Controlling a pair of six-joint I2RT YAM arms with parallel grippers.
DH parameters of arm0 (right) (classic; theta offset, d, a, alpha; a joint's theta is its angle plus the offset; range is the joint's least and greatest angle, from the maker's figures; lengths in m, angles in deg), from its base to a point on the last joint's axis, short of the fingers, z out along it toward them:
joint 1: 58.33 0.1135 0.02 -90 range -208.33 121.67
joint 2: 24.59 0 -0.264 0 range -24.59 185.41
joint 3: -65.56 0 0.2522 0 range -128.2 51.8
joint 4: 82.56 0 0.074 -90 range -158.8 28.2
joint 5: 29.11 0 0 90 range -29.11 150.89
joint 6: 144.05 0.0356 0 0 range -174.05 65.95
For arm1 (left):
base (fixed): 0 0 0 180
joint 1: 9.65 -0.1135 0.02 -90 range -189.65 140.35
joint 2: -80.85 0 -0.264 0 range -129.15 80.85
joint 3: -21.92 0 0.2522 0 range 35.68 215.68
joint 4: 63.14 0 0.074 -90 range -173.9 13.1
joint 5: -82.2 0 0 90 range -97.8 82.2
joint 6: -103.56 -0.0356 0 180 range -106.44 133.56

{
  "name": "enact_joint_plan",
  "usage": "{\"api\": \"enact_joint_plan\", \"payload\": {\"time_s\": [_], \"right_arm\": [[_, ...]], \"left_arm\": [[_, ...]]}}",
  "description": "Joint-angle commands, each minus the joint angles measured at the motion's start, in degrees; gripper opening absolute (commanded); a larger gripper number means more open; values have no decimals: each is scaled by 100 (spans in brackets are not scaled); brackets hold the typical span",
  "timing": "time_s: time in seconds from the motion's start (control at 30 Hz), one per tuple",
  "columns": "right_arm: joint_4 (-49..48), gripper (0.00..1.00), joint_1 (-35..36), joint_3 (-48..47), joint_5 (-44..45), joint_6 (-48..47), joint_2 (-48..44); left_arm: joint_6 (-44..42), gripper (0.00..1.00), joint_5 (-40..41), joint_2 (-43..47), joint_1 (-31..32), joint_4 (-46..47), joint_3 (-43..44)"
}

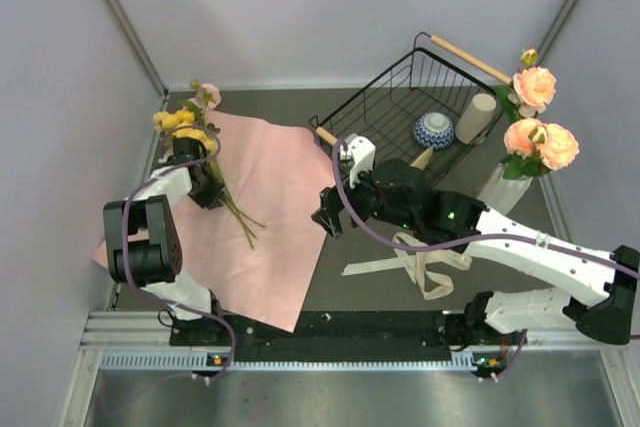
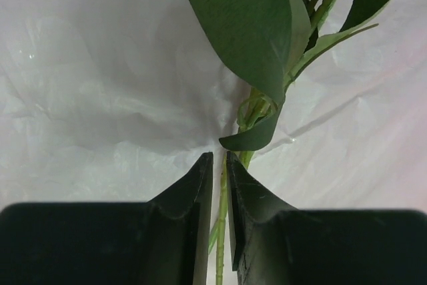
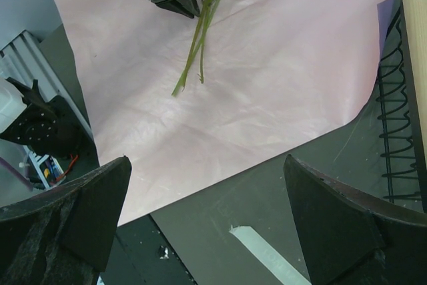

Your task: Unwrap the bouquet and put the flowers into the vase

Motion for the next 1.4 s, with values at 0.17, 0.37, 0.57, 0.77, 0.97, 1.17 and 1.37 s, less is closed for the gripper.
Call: {"api": "enact_joint_plan", "payload": {"time_s": [0.17,0.37,0.57,0.77,0.97,1.17,1.37], "right_arm": [[-287,99,-19,146,110,-94,-88],[-313,99,-27,243,66,-33,-132],[-357,99,-27,322,31,-15,-167],[-357,99,-19,331,22,-15,-167],[-383,99,-27,357,22,-15,-194],[-383,99,-19,419,92,-32,-273],[-436,99,-19,454,75,-41,-299]], "left_arm": [[-241,20,-59,-156,89,313,154],[-198,28,248,90,89,191,127],[-250,35,214,283,142,261,101],[-461,36,161,433,291,454,92],[-417,26,196,108,291,349,171],[-400,19,442,2,291,190,224],[-382,26,328,-278,291,243,268]]}}
